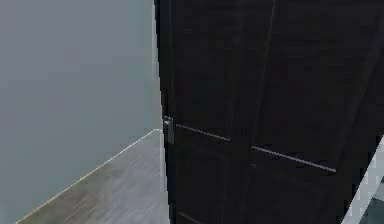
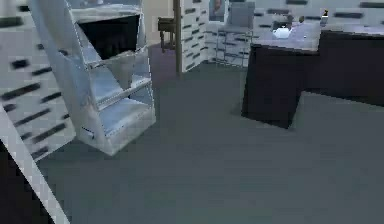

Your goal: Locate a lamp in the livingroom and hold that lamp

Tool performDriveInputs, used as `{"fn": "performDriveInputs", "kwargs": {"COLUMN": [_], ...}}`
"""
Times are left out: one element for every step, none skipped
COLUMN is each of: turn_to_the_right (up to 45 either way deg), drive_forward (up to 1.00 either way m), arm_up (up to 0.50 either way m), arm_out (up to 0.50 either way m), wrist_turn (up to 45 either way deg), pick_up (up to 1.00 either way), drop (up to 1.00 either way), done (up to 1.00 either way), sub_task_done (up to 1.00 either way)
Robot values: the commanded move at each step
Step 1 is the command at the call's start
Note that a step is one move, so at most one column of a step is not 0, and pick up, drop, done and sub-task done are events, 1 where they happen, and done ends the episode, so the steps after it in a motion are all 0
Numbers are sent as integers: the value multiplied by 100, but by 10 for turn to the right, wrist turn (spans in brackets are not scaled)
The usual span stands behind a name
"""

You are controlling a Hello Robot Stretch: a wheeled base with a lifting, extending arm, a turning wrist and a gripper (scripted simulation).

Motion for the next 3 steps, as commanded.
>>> {"fn": "performDriveInputs", "kwargs": {"turn_to_the_right": [450,450,30], "drive_forward": [0,0,0], "arm_up": [0,0,0], "arm_out": [0,0,0], "wrist_turn": [0,0,0], "pick_up": [0,0,0], "drop": [0,0,0], "done": [0,0,0], "sub_task_done": [0,0,0]}}
